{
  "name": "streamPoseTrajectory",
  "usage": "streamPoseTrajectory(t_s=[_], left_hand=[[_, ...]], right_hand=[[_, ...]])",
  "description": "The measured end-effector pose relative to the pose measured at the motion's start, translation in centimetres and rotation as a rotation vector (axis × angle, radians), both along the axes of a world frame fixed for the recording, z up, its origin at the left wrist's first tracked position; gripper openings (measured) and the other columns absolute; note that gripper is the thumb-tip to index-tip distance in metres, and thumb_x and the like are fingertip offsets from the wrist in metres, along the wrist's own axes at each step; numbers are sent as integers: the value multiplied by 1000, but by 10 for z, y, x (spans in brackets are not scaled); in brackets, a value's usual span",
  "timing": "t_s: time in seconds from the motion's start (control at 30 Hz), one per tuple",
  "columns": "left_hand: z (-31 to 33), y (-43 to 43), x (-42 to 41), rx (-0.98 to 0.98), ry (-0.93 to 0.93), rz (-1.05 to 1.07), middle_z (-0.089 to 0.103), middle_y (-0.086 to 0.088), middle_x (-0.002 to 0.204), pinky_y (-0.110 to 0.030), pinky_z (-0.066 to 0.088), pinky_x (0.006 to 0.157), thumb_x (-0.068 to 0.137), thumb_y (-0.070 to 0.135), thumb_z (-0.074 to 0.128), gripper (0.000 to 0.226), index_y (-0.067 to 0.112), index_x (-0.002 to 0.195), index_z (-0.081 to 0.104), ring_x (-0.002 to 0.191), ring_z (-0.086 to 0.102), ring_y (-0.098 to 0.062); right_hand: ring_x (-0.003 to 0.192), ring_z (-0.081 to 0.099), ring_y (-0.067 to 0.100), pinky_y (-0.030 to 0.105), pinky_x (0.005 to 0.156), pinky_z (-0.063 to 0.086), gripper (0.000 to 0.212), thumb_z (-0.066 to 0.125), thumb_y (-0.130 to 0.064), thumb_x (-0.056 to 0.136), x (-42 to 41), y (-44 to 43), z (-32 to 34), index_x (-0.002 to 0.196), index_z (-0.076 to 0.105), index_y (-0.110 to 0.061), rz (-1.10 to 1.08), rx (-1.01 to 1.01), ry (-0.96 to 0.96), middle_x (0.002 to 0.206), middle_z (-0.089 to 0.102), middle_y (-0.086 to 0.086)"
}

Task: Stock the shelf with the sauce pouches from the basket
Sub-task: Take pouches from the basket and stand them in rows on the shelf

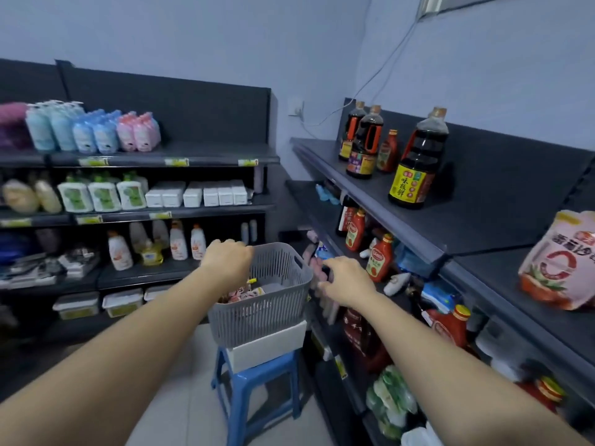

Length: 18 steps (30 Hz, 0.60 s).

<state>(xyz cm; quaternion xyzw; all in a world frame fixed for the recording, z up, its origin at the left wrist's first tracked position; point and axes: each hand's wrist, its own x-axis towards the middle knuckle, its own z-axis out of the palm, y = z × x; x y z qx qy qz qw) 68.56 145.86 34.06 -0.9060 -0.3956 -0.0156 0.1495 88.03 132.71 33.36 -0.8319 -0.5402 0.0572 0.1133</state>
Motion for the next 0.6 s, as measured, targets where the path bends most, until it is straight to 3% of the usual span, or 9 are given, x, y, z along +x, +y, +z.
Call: streamPoseTrajectory(t_s=[0.1, 0.2, 0.37, 0.6], left_hand=[[-19, 31, 15, -26, 46, 54, 61, -6, 118, -35, 31, 73, 92, 18, 47, 28, 14, 119, 53, 108, 56, -27], [-41, 66, 32, -100, 60, 113, 62, -6, 117, -35, 35, 72, 91, 16, 47, 29, 14, 119, 54, 108, 57, -26], [-77, 122, 54, -161, 73, 168, 62, -5, 121, -38, 39, 94, 91, 20, 51, 31, 17, 121, 56, 115, 55, -24], [-133, 197, 70, -268, 124, 203, 63, -4, 122, -39, 39, 96, 90, 17, 50, 31, 19, 120, 57, 116, 55, -25]], right_hand=[[125, 47, 30, 43, 98, 46, 45, 63, -38, 85, 12, 45, -19, 126, 55, -21, 49, -6, 5, 129, 55, 6], [125, 44, 33, 47, 97, 46, 50, 63, -44, 82, 28, 90, -40, 129, 54, -27, 84, -58, 10, 129, 54, 5], [125, 47, 30, 41, 100, 43, 48, 60, -35, 89, 50, 152, -66, 133, 52, -19, 144, -137, 33, 135, 51, 8], [123, 49, 27, 40, 101, 45, 49, 60, -37, 88, 67, 237, -111, 133, 52, -22, 191, -240, 105, 132, 55, 6]])
